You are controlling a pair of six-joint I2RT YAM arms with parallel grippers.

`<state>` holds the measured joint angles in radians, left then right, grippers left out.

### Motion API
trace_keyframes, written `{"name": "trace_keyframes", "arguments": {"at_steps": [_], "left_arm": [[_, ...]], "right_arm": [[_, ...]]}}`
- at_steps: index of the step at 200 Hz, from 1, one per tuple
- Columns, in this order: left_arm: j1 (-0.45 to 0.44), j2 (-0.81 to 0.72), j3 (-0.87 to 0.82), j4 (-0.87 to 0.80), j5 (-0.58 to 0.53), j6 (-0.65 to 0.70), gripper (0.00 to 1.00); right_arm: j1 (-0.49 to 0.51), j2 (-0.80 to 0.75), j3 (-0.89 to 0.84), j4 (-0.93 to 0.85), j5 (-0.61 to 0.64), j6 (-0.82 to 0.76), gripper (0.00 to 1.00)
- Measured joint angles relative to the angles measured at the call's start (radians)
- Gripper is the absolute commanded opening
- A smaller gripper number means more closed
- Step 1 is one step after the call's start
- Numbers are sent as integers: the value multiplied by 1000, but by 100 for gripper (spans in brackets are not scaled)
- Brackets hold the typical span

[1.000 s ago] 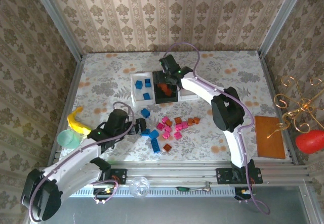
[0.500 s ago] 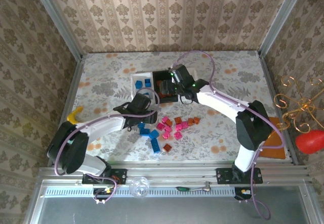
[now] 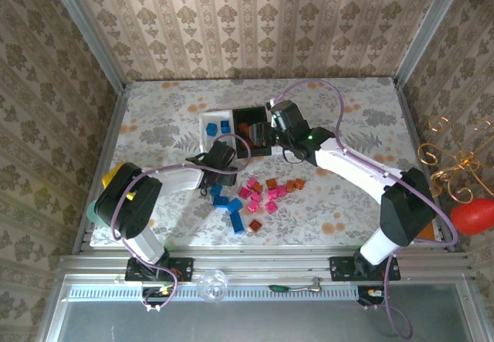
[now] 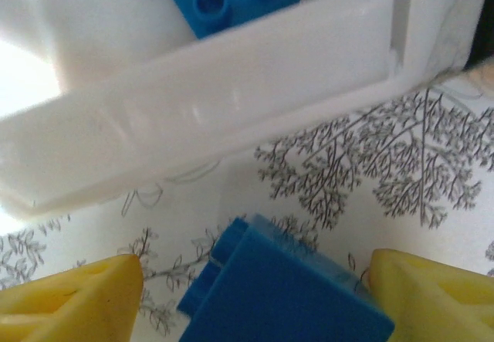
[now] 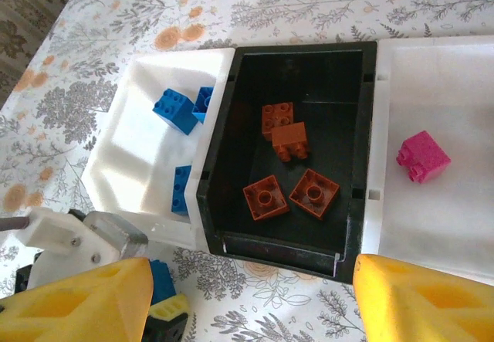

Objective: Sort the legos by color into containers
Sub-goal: Pick up the lego from the center of the table, then place the lego in the container.

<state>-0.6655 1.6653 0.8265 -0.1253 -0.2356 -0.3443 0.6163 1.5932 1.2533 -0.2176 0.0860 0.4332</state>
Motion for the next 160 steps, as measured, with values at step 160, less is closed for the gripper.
{"name": "trace_keyframes", "arguments": {"at_steps": [160], "left_arm": [[6,-293,-52,3,63,-2,41]], "right_arm": [[-5,-3,-58,10,12,16,71]]}}
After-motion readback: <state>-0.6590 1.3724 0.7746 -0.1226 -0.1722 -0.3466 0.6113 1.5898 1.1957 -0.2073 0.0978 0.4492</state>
